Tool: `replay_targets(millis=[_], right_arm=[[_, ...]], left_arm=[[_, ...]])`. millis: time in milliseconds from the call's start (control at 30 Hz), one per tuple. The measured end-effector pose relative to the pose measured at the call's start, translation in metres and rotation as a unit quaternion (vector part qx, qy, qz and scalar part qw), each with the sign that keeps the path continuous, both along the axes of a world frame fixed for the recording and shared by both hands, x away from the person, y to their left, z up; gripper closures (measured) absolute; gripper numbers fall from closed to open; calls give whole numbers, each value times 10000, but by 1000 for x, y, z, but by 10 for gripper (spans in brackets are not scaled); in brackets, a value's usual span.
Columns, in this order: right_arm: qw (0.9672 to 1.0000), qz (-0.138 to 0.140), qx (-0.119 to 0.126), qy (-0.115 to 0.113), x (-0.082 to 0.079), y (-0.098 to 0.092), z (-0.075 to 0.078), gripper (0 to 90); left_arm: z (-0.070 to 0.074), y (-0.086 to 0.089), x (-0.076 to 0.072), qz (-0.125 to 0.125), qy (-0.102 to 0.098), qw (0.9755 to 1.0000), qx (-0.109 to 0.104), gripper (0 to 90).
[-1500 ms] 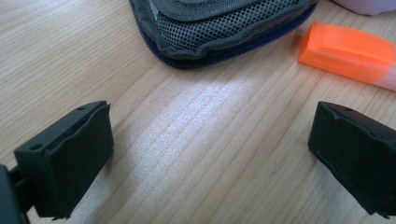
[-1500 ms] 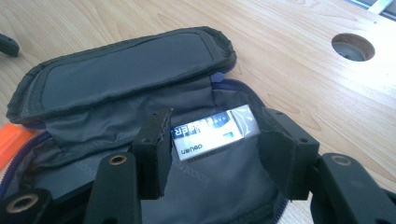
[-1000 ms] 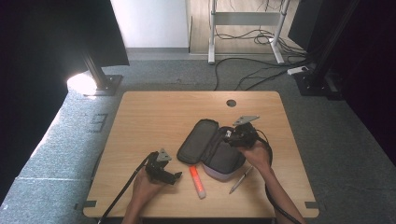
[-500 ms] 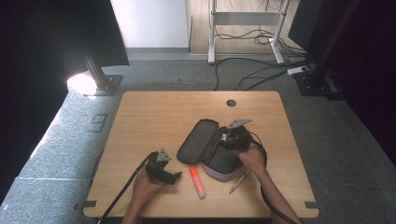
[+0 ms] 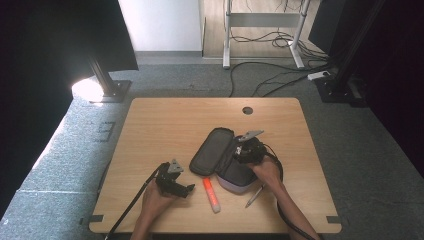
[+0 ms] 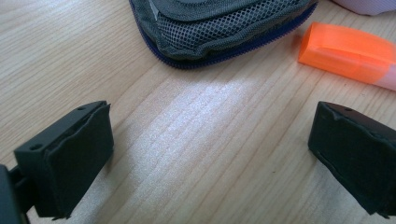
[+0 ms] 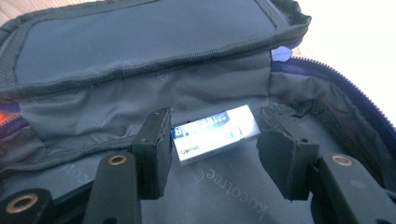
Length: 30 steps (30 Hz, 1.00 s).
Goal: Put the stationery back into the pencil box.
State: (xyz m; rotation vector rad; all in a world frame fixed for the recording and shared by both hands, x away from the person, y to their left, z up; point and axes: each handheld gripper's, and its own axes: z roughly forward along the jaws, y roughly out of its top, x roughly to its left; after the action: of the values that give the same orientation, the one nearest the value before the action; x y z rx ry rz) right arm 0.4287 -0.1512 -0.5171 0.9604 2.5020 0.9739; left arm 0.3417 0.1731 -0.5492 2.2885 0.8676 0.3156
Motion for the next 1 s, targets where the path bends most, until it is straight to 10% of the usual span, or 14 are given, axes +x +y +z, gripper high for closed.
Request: replay_targets(millis=[1000], right_arm=[[9999, 98, 73, 46, -8, -1, 11, 395]], left_arm=[[0, 0, 0, 2, 0, 10000, 3, 0]])
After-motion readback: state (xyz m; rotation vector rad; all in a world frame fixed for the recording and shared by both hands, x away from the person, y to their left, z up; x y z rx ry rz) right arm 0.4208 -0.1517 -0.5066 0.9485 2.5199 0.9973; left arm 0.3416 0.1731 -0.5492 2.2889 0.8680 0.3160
